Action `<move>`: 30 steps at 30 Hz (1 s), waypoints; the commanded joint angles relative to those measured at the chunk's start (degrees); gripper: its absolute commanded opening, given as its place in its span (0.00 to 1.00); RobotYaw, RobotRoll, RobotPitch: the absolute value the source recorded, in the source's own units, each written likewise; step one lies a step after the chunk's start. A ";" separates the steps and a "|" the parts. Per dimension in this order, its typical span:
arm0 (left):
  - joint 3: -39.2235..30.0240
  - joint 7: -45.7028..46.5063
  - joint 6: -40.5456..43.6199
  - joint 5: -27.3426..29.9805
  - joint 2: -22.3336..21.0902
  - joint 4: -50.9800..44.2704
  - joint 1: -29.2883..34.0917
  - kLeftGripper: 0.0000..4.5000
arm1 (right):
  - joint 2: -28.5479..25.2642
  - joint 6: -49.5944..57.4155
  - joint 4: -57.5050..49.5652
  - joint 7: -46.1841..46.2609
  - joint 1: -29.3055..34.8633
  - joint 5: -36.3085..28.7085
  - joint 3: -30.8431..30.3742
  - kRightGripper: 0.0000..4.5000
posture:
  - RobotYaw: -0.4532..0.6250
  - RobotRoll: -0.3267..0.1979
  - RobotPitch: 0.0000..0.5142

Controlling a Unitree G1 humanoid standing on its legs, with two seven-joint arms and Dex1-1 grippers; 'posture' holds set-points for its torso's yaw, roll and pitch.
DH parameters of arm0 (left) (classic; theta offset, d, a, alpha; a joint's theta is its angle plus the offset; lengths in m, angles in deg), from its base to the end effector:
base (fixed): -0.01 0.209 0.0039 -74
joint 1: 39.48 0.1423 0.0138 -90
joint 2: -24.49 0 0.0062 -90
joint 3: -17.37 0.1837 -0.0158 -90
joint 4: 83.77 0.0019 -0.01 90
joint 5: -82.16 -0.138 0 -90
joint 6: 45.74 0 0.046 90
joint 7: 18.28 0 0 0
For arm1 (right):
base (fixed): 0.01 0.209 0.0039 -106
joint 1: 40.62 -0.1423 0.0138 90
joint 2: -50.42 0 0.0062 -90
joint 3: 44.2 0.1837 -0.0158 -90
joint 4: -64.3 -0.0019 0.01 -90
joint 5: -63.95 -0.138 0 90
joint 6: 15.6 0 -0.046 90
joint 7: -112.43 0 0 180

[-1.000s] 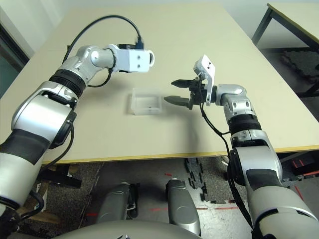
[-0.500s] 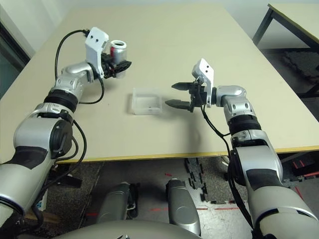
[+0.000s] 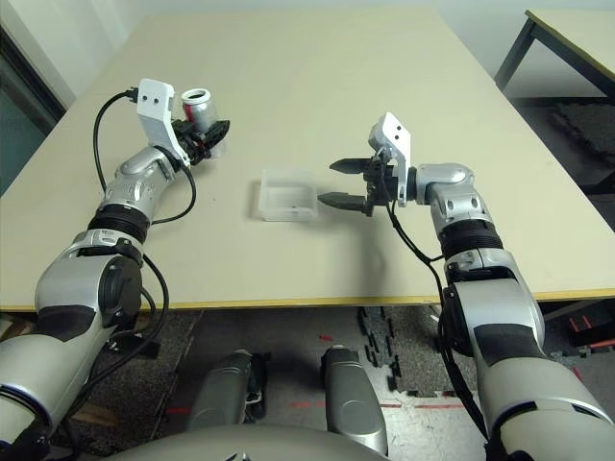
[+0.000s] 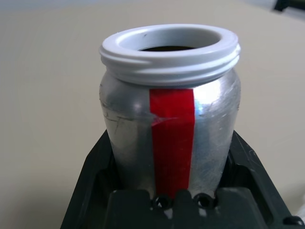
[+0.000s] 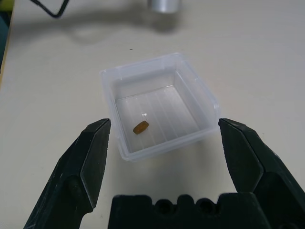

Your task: Pour the medicine from the bottle into the box.

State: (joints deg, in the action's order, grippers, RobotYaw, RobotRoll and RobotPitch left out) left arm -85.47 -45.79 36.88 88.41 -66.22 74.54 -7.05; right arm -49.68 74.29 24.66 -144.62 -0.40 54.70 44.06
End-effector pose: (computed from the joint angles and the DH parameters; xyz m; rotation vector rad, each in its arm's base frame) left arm 0.3571 0.2030 0.1290 -0.0223 0.0267 -0.3326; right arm 0.3443 -0.2307 0.1468 -0.2215 0.1563 1.2216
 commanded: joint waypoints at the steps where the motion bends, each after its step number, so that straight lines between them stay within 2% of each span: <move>1: 0.25 1.68 -2.37 -0.69 0.17 2.20 0.48 0.59 | -0.63 0.14 0.00 -0.45 -0.41 0.49 -0.39 1.00 | 0.27 0.62 0.19; 14: 2.12 4.31 -5.33 -3.09 0.25 4.75 2.63 0.59 | -0.90 0.54 -0.41 -0.46 -0.64 0.41 -0.36 1.00 | 0.26 0.62 0.20; 30: 2.99 5.24 -5.02 -4.23 0.32 5.31 4.14 0.59 | -0.57 0.80 -0.68 -0.10 -1.00 0.09 -0.09 1.00 | 0.25 0.62 0.21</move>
State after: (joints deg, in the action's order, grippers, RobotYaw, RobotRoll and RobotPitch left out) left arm -82.78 -40.76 31.89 84.72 -66.01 79.05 -3.75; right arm -50.12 75.05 24.52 -144.66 -0.91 54.70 44.07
